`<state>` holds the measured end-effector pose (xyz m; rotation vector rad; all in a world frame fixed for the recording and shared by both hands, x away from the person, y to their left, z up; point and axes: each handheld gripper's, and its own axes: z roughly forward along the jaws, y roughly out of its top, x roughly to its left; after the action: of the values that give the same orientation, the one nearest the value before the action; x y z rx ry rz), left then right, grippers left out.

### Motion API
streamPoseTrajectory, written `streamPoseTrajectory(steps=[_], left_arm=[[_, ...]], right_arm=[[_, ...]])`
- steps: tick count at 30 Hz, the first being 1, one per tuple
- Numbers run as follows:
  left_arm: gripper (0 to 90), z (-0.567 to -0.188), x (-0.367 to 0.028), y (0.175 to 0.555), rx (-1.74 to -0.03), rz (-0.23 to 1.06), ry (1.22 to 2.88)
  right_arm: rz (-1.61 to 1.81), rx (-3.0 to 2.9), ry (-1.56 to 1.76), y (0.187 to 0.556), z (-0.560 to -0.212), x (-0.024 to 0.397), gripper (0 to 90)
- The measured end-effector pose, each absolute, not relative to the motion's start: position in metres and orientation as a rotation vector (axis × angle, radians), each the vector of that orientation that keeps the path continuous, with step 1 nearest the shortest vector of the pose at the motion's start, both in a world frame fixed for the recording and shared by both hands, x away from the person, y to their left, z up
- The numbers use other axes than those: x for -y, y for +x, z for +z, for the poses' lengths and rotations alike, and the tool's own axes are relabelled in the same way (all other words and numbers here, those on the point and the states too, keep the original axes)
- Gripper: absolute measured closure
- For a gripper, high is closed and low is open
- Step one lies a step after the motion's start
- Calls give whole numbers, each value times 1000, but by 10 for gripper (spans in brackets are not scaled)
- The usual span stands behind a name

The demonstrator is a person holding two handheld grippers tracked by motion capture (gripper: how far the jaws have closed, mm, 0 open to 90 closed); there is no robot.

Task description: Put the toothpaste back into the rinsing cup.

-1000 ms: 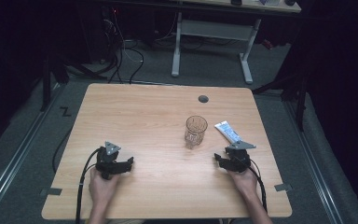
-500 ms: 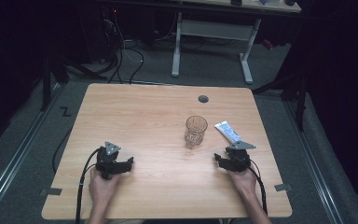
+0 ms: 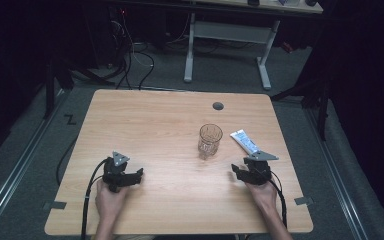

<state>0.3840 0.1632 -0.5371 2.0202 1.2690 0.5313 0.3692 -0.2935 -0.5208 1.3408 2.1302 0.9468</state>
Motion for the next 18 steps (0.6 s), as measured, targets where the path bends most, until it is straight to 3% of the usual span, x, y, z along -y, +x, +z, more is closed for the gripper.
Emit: streamPoseTrajectory(steps=[18], left_arm=[[168,-537,-163,384,-1269,531,2020]], right_arm=[[1025,-2077,1360,349,-510,310,391]])
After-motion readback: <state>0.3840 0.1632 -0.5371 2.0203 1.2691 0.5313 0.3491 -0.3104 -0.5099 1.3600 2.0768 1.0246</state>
